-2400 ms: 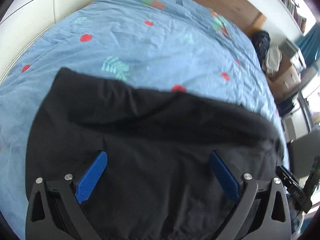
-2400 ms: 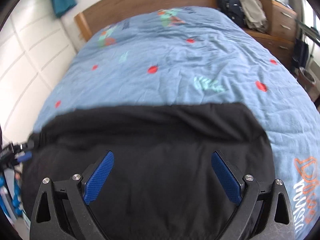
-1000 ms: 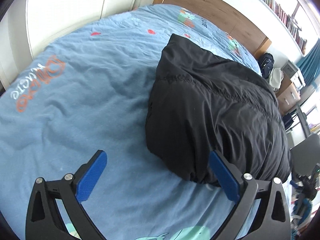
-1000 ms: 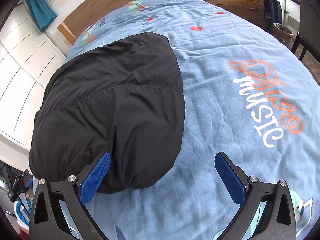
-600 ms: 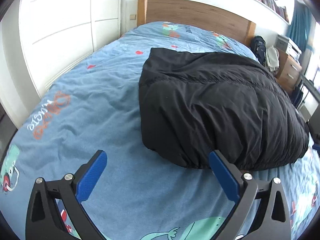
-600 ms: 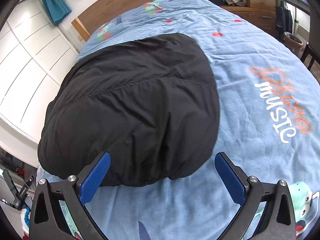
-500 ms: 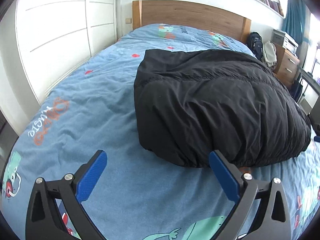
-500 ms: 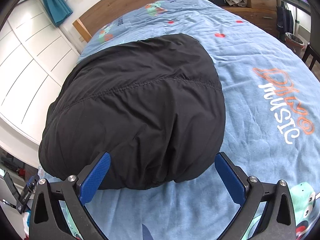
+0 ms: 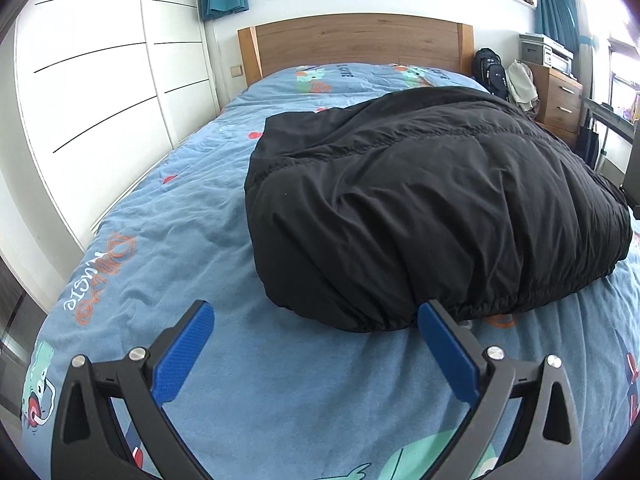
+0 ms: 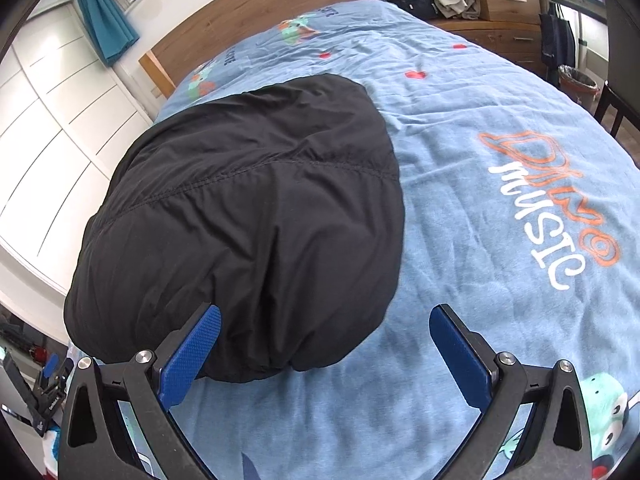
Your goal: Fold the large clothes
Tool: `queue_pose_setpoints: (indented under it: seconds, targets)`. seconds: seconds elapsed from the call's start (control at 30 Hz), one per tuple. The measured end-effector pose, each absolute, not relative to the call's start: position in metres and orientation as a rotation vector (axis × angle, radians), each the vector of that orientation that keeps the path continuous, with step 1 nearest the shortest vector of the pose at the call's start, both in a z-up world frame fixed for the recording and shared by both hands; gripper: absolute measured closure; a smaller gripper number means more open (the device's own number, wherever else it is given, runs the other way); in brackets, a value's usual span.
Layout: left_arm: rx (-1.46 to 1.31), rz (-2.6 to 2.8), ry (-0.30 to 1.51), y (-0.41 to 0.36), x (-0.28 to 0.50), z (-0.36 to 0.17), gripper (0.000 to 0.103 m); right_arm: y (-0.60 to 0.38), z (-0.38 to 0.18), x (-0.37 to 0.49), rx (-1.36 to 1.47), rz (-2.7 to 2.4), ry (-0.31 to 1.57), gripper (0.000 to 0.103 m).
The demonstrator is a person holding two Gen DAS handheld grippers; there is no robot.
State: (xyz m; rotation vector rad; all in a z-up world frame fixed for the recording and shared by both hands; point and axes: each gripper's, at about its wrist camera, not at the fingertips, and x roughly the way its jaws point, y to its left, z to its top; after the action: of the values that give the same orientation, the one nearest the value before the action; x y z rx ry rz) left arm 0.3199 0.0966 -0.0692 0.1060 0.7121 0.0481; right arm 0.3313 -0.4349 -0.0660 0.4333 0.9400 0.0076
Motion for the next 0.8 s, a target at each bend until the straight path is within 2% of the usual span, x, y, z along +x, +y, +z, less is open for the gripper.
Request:
queue_pose_setpoints:
  seconds: [0.27, 0.43, 0.8]
  targets:
    - [0.12, 0.033, 0.732, 0.098, 0.323, -0.076, 0.0, -0.462, -0.075, 0.327, 0.512, -0.02, 0.93, 0.001]
    - [0.053, -0.005, 0.831, 0.119, 0.329, -0.086, 0.0, -0.477, -0.078, 0.324, 0.558, -0.035, 0.922, 0.001]
    - [-0.5, -0.169, 0.809, 0.229, 0.351, -0.066, 0.0, -0.498, -0.081, 0.327, 0.648, -0.008, 0.91, 0.001]
